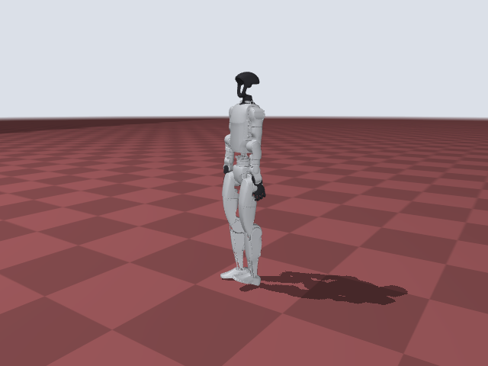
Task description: In place motions
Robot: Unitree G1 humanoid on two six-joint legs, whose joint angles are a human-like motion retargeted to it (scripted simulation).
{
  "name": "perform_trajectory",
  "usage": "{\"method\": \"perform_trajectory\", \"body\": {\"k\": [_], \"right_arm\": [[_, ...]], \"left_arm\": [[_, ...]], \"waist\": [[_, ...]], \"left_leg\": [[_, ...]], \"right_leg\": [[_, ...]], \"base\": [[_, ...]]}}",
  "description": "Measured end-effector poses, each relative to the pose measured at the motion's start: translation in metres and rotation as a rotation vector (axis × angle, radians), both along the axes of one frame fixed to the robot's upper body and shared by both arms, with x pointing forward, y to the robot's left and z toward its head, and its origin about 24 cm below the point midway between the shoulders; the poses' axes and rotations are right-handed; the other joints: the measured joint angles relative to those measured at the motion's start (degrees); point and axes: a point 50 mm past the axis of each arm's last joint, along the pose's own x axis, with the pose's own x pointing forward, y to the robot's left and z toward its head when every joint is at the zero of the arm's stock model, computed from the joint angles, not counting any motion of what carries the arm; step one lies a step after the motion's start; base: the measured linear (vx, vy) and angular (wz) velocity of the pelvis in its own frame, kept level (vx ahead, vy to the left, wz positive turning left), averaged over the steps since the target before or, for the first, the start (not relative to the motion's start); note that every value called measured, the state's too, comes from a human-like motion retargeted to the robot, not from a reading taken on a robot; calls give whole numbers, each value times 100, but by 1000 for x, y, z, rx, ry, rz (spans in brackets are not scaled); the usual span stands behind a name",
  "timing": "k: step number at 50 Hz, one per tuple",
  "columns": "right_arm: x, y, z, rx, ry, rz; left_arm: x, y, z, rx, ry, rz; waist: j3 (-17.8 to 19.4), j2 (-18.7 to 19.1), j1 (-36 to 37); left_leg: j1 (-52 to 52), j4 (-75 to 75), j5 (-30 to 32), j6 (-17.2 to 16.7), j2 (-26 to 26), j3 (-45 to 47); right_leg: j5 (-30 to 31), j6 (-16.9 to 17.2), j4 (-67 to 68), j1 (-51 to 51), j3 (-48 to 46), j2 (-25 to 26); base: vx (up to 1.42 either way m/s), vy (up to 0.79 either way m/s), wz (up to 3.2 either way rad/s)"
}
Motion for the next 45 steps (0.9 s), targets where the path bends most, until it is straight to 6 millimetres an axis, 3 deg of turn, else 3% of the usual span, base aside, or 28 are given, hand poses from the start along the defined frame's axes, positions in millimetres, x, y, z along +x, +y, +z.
{"method": "perform_trajectory", "body": {"k": [19, 30, 35, 40, 43, 45], "right_arm": [[1, 2, 0, 7, -4, 0], [5, -4, 1, -6, -16, -6], [11, -12, 2, -27, -38, -17], [18, -17, 3, -44, -62, -16], [27, -13, 3, -28, -86, -32], [30, -13, 3, -23, -97, -37]], "left_arm": [[2, 3, 0, 10, -8, -5], [8, 6, -1, 16, -29, -1], [17, 5, -2, 13, -60, -1], [24, 5, -3, 11, -91, -4], [30, 15, -3, 35, -110, -25], [29, 17, -2, 43, -104, -28]], "waist": [[-20, -70, -152], [-26, -338, -163], [-6, -509, -182], [122, -761, -53], [42, -785, -5], [47, -873, 136]], "left_leg": [[-23, 127, -316, -36, 158, 94], [-448, 1023, -766, 114, 134, 208], [-1113, 2175, -823, 489, -112, -72], [-1507, 3057, -401, 1668, -905, -1560], [-1910, 3361, -191, 1672, -1061, -2872], [-1798, 3083, -92, 1672, -1126, -3199]], "right_leg": [[20, -72, -11, -72, 154, 132], [177, -38, -47, -194, 421, -23], [308, 48, -57, -331, 487, -303], [443, 159, -17, -424, 742, -657], [589, -11, -7, -820, 688, -491], [681, 12, 22, -964, 824, -560]], "base": [[0, -1, -1], [0, 0, -1], [-8, 8, -2], [-14, 13, -35], [-30, -9, -36], [-19, 12, -48]]}}
